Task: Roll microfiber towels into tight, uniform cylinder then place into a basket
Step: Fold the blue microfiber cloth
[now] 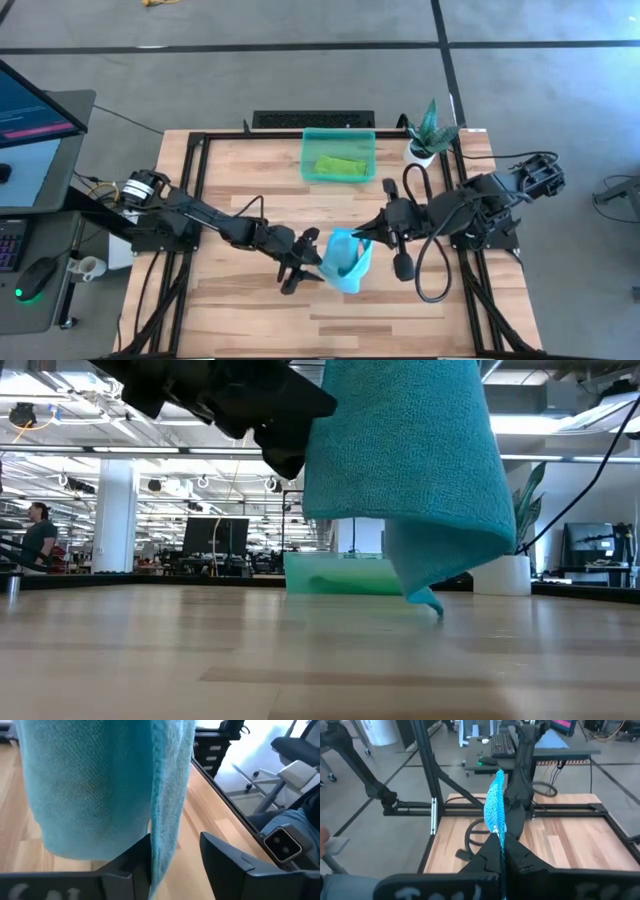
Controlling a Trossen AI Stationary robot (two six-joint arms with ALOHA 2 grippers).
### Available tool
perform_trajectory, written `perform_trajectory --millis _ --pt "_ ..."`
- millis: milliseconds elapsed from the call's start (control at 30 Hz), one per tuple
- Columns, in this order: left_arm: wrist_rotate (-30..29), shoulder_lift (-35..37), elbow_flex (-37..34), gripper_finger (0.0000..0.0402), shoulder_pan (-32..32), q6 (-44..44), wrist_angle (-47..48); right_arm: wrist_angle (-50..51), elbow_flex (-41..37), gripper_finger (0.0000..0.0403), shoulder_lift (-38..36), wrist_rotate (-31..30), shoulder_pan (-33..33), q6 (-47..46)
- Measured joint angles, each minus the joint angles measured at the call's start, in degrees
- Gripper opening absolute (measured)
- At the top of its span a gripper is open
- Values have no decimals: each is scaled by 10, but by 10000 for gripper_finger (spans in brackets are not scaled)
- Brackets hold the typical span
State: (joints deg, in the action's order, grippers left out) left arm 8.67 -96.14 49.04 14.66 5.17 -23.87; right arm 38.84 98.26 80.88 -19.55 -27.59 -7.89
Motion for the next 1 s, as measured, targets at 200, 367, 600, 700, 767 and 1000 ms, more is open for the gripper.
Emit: perform_trajectory --millis 200,367,600,700,767,1000 --pt "-1 -43 0 91 0 2 -37 -9 0 8 0 0 4 10" --pt "-1 -47 -1 17 1 22 -23 1 0 13 0 0 3 9" --pt "-2 -20 5 2 2 96 77 58 0 8 0 -1 0 -20" --pt "-46 23 27 1 7 143 218 95 -1 11 0 -4 -13 -43" --pt "-82 53 50 1 13 173 323 109 -1 12 7 -13 -27 -55" --pt "-176 119 202 0 54 261 684 145 -1 10 49 -56 -89 -57"
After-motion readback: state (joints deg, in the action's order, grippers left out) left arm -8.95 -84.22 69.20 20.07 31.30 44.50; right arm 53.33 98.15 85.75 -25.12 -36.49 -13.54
